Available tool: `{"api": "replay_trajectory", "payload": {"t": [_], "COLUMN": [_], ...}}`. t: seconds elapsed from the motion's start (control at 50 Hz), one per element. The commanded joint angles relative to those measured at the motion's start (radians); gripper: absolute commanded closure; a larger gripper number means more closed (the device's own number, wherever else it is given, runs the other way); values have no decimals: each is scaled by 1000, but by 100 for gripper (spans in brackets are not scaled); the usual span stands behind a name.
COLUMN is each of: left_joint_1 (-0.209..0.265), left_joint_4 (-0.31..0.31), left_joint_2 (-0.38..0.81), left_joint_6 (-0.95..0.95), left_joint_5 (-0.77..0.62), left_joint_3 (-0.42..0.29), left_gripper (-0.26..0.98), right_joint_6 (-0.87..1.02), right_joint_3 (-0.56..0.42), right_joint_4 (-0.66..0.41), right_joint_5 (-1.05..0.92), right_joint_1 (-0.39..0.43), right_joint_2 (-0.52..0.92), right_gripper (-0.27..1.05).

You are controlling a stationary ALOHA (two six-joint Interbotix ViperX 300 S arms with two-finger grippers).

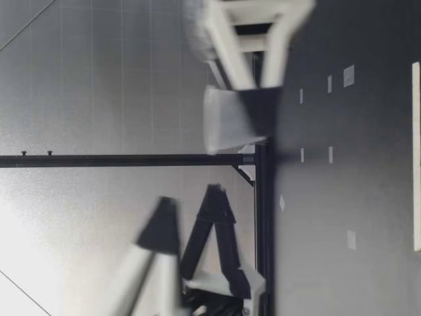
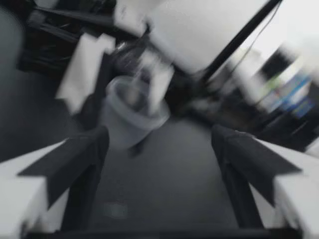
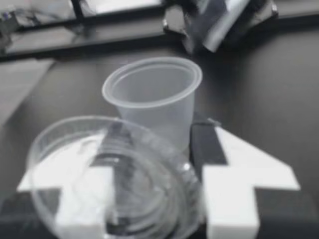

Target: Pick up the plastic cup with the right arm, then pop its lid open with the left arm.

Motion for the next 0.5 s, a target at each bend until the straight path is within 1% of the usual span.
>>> {"api": "replay_trajectory", "payload": {"t": [0.0,0.1,0.16,0.32,0.48], "left_joint_1": [3,3,3,3,3], "left_joint_4": [-2,-3,-8,-8,-9], "left_joint_2": [-31,-29,-31,-37,-40], "left_joint_6": [144,367,423,436,436], "left_joint_5": [20,78,89,81,80], "left_joint_3": [-5,3,0,3,3], "left_gripper": [-2,-2,-2,-2,-2], "right_joint_6": [12,14,14,15,8], "right_joint_3": [-6,-8,-11,-25,-29], "right_joint_4": [-2,-2,-2,-3,-2], "right_joint_5": [12,-2,-18,-67,-66], "right_joint_1": [11,15,15,17,17], "right_joint_2": [-64,-66,-48,6,11], "right_gripper": [50,50,50,50,50]}}
